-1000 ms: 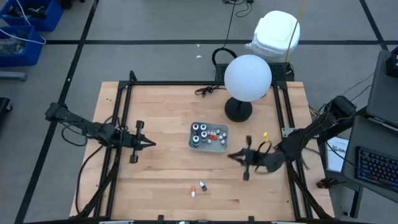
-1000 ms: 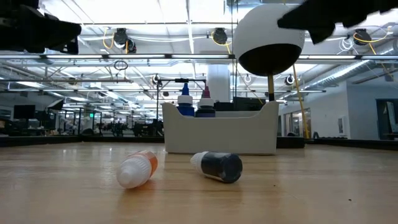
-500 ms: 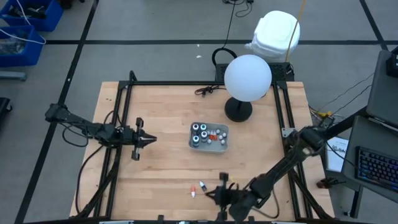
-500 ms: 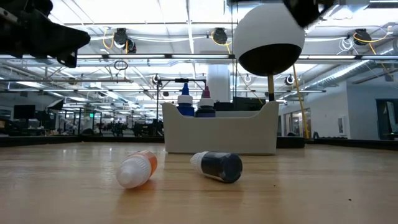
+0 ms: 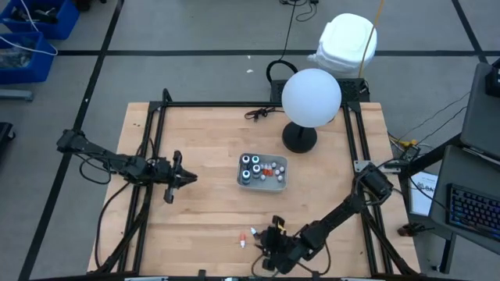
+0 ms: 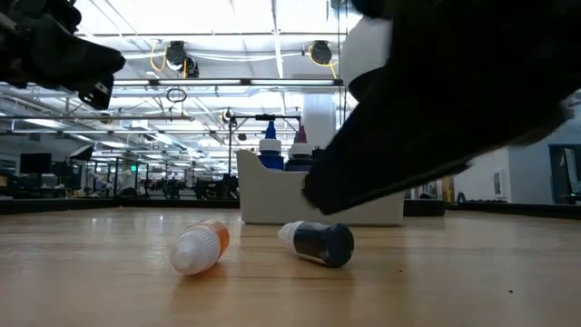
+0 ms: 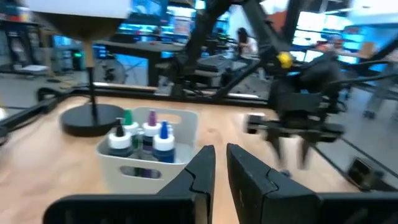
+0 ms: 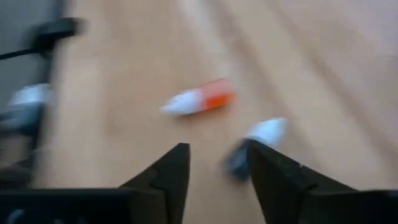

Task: Pick & Place food coloring
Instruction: Put the small purple food coloring bottle into the gray bin

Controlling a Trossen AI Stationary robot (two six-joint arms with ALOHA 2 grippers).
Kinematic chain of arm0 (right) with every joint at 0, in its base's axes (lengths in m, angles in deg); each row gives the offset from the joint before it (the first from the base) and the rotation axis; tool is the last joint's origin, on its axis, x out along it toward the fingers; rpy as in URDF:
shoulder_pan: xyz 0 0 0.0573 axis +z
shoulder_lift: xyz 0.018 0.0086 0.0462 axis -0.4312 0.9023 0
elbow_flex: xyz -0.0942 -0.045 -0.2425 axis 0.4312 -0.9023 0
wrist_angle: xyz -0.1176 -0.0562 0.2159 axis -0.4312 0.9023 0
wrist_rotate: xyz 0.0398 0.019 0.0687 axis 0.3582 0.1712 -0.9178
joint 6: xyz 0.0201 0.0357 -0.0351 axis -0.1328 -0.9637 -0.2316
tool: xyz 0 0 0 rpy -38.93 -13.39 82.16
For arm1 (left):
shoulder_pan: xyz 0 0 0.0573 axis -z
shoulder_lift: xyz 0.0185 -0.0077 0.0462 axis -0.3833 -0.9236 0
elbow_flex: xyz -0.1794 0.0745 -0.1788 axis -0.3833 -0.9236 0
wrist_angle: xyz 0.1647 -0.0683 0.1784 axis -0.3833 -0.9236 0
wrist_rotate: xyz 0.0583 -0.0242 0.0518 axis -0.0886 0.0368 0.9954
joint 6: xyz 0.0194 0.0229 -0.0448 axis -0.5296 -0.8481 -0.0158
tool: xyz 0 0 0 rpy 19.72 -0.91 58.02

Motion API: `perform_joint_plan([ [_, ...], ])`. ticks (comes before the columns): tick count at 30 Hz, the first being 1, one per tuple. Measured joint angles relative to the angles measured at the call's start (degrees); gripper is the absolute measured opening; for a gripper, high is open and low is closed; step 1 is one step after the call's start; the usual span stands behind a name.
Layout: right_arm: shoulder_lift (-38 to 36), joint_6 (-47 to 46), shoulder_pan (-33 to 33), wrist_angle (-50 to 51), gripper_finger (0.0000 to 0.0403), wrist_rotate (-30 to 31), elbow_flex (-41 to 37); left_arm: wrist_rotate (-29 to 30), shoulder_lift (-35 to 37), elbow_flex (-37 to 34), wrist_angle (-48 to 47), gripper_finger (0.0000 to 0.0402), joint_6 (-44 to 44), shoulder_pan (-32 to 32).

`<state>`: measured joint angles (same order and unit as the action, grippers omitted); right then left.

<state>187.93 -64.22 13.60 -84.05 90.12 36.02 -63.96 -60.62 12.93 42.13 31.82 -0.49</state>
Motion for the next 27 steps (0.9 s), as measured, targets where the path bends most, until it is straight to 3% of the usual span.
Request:
perform_joint_plan([
  [5, 0.76, -2.88, -1.83, 0.35, 0.0184, 1.64, 0.01, -3.21, 0.0, 0.0, -0.24, 0.0047, -0.14, 0.05],
  [16, 1.09, -7.19, -2.19, 4.56, 0.0186, -0.48, -0.02, -3.61, 0.0, 0.02, -0.34, 0.0047, -2.47, 0.2],
  [27, 1.0, -2.67, -2.17, 8.5, 0.0141, -2.45, 0.02, -3.61, 0.0, 0.02, -0.26, 0.0047, -3.05, 0.15],
])
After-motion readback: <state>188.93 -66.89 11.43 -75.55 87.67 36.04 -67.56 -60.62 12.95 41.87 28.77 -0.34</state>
